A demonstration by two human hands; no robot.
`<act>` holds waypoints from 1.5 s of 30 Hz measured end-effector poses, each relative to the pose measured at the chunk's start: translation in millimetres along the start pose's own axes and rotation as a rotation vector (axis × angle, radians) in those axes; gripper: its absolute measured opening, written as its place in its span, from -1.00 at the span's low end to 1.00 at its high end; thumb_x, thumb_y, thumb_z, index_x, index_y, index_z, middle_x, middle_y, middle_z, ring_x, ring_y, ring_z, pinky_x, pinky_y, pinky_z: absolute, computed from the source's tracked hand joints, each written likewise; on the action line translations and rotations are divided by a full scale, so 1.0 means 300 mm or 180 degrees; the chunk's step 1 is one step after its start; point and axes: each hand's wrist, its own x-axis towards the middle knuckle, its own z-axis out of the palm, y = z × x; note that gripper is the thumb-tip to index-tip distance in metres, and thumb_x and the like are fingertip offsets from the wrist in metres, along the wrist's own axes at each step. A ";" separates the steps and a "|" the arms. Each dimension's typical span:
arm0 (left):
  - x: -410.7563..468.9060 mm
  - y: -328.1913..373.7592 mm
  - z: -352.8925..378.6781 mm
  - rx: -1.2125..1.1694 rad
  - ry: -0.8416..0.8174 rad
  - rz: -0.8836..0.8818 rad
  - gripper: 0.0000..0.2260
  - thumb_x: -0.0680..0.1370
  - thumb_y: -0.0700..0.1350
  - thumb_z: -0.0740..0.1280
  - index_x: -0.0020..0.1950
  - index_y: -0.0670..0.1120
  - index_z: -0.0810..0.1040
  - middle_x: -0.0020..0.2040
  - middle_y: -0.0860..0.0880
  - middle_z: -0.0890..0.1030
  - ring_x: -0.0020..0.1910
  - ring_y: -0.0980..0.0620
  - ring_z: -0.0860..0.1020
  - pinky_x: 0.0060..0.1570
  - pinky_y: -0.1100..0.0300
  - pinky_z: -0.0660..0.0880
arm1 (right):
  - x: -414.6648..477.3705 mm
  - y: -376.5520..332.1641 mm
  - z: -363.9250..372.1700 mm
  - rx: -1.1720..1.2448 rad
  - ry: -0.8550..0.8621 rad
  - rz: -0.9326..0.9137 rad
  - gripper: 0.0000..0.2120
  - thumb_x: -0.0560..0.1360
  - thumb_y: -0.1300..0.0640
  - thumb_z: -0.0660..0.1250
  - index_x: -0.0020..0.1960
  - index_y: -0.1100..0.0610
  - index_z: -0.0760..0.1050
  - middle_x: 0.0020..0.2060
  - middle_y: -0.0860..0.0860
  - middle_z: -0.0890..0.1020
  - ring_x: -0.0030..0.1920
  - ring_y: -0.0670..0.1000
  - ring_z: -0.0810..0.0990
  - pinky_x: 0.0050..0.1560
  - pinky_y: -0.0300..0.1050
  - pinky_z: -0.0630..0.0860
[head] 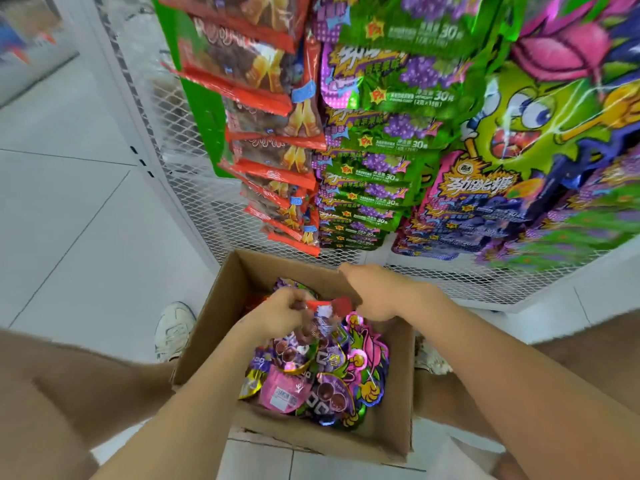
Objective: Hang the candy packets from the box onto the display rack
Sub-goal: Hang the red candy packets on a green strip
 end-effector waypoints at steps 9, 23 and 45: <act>-0.297 0.316 -0.325 -0.0759 -0.0346 0.0799 -0.68 0.61 -0.42 0.39 0.33 -0.20 0.57 0.11 -0.22 0.69 0.02 -0.06 0.68 0.09 0.10 0.60 | -0.293 -0.049 -0.193 0.2069 0.1113 -0.0568 -0.68 0.55 0.01 0.52 -0.24 0.20 0.58 -0.50 -0.10 0.50 -0.45 -0.20 0.38 -0.34 -0.21 0.31; -0.743 0.963 -0.575 -0.0955 0.1914 0.2517 -0.82 0.60 -0.18 0.50 0.19 -0.12 0.67 -0.06 0.00 0.78 -0.10 -0.03 0.77 -0.17 0.00 0.71 | -0.613 -0.399 -0.736 0.2803 0.4651 -0.1244 -0.96 0.61 0.09 0.46 -0.02 0.03 0.63 -0.19 -0.16 0.74 -0.17 -0.18 0.71 -0.07 -0.13 0.64; -0.696 1.420 -0.930 -0.2223 0.2220 0.1943 -0.81 0.58 0.04 0.48 -0.01 -0.08 0.66 -0.22 -0.07 0.72 -0.42 -0.01 0.66 -0.43 0.21 0.55 | -0.577 -0.481 -1.315 0.3637 0.4822 -0.0940 -0.55 0.45 0.04 0.48 -0.44 0.05 0.27 -0.55 -0.11 0.17 -0.45 0.06 0.24 -0.30 -0.04 0.15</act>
